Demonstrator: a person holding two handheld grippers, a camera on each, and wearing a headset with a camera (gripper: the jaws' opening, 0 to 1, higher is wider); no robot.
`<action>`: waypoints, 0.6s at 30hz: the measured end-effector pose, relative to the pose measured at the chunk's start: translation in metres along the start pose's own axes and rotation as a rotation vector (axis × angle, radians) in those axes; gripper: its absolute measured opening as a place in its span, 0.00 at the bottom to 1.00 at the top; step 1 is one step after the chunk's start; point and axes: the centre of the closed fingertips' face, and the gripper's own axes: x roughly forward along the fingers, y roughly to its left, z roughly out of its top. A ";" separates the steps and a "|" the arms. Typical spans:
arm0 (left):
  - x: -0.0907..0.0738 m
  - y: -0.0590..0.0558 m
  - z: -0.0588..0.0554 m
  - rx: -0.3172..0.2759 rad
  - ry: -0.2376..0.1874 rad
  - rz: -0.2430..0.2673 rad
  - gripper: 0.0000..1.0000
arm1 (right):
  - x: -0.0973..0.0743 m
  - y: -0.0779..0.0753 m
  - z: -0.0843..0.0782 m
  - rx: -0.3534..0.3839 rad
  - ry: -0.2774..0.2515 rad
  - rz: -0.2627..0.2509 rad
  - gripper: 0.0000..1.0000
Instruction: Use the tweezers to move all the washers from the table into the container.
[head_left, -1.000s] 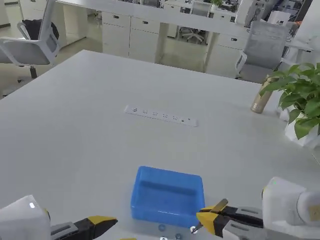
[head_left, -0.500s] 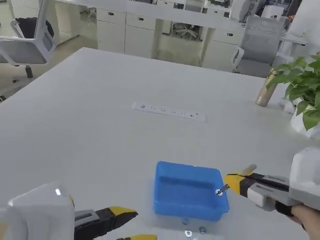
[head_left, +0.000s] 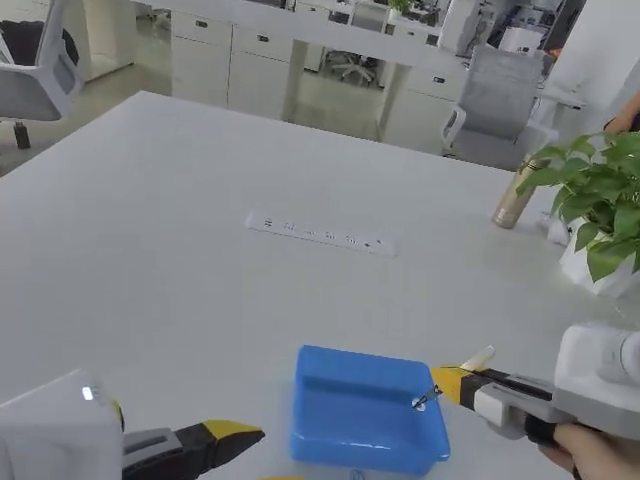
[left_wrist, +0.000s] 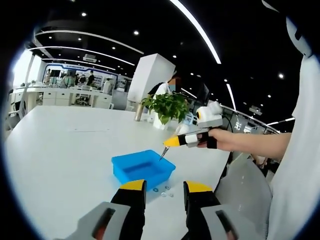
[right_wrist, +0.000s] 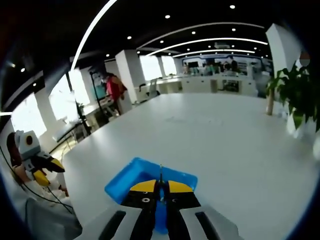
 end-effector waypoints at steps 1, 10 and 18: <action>0.002 0.001 -0.001 -0.002 0.003 0.000 0.28 | 0.004 -0.002 -0.002 0.004 0.012 0.000 0.02; 0.013 0.001 -0.002 -0.004 0.003 -0.026 0.28 | 0.018 -0.003 -0.010 -0.011 0.061 0.005 0.02; 0.015 0.006 0.002 -0.015 -0.004 -0.029 0.28 | 0.027 -0.004 -0.021 -0.045 0.105 -0.002 0.03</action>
